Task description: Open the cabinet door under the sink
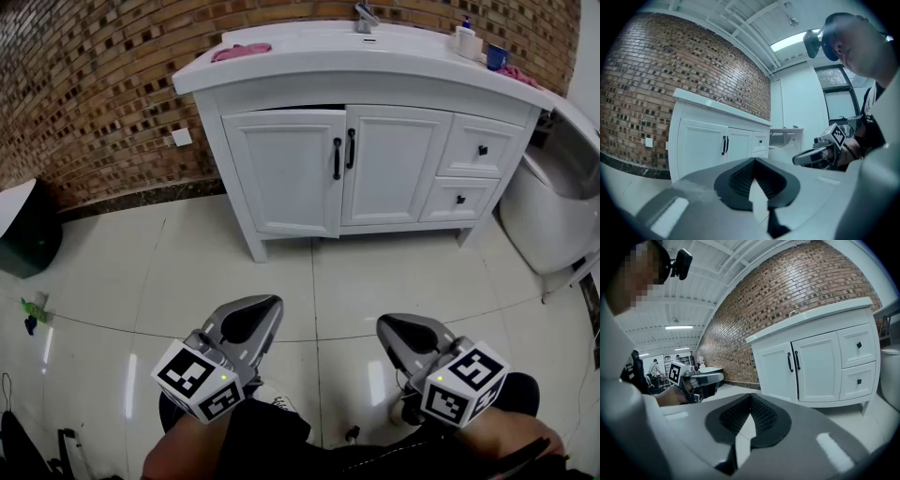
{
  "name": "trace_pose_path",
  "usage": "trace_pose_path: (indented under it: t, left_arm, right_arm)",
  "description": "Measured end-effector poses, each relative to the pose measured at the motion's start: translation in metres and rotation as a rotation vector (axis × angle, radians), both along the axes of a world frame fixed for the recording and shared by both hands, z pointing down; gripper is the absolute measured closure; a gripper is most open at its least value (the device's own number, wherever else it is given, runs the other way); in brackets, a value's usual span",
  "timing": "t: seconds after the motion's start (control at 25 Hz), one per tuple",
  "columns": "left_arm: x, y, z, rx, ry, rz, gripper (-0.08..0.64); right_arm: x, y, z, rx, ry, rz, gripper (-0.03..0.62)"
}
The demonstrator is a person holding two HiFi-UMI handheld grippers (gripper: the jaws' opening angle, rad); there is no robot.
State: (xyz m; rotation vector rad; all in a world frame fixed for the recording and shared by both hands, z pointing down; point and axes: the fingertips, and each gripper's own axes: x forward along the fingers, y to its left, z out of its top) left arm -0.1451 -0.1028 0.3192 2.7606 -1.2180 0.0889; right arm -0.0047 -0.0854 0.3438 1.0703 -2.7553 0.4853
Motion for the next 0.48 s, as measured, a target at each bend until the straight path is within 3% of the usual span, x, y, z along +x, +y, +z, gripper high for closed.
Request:
trace_pose_path:
  t: [0.48]
  left_arm:
    - [-0.0009,-0.0022,0.0025,0.001,-0.014,-0.005,0.554]
  right_arm:
    - [-0.0031,0.0006,-0.0027,0.004,-0.003,-0.001,0.584]
